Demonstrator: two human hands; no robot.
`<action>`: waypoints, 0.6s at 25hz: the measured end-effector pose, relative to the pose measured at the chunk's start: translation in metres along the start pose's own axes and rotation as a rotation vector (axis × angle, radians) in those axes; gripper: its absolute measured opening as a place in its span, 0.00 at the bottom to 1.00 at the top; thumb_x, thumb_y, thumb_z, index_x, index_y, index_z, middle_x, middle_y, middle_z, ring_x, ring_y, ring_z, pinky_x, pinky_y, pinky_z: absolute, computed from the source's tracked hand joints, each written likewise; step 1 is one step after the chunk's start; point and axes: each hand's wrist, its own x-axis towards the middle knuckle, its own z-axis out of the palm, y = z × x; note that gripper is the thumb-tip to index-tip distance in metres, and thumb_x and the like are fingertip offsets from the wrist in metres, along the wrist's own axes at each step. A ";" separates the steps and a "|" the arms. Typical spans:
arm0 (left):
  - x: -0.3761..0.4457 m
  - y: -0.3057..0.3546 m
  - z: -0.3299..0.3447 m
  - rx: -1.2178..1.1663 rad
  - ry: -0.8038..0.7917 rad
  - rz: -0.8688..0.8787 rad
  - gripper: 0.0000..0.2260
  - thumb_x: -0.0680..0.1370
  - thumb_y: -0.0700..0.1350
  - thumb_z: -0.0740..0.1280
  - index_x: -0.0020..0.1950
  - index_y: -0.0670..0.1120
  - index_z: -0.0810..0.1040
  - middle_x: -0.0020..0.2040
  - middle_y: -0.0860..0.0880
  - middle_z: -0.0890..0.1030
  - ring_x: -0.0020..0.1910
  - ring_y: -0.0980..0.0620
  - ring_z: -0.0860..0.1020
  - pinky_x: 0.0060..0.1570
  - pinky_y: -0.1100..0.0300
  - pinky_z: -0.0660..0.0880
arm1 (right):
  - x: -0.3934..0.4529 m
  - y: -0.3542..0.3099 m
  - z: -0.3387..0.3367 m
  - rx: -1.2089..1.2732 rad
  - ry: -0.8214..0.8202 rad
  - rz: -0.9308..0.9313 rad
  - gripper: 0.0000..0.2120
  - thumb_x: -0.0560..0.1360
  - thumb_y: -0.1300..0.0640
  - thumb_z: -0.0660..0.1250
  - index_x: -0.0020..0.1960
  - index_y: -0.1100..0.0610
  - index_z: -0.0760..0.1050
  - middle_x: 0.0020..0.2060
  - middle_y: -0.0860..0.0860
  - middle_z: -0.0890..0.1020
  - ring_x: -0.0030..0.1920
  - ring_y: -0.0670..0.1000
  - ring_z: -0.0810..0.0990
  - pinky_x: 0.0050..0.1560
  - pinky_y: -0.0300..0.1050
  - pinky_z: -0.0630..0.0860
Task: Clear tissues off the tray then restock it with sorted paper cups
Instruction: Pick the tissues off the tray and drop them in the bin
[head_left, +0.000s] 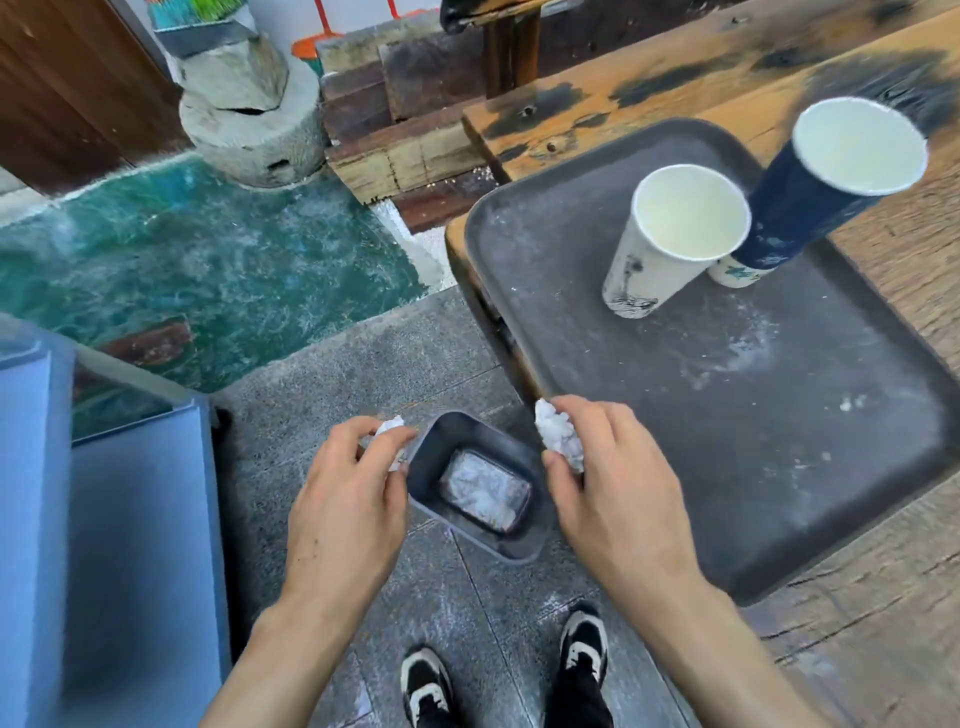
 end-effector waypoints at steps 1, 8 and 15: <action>-0.001 -0.015 -0.002 0.005 -0.001 -0.002 0.18 0.72 0.36 0.72 0.58 0.50 0.77 0.55 0.46 0.76 0.50 0.43 0.78 0.42 0.50 0.77 | -0.004 -0.013 0.013 -0.003 -0.030 -0.006 0.20 0.69 0.57 0.69 0.60 0.51 0.70 0.49 0.51 0.78 0.46 0.56 0.78 0.43 0.49 0.76; 0.003 -0.073 0.057 -0.009 -0.111 0.067 0.21 0.71 0.36 0.72 0.62 0.49 0.74 0.56 0.47 0.76 0.51 0.43 0.78 0.46 0.51 0.77 | -0.039 -0.011 0.108 -0.006 -0.151 0.127 0.21 0.68 0.61 0.69 0.59 0.52 0.71 0.50 0.52 0.77 0.47 0.57 0.78 0.44 0.51 0.78; 0.011 -0.110 0.158 -0.016 -0.209 0.124 0.18 0.72 0.36 0.71 0.60 0.48 0.76 0.58 0.45 0.75 0.51 0.41 0.79 0.45 0.50 0.77 | -0.060 0.055 0.190 -0.066 -0.128 0.335 0.14 0.70 0.59 0.67 0.55 0.54 0.73 0.56 0.53 0.75 0.45 0.59 0.80 0.43 0.53 0.77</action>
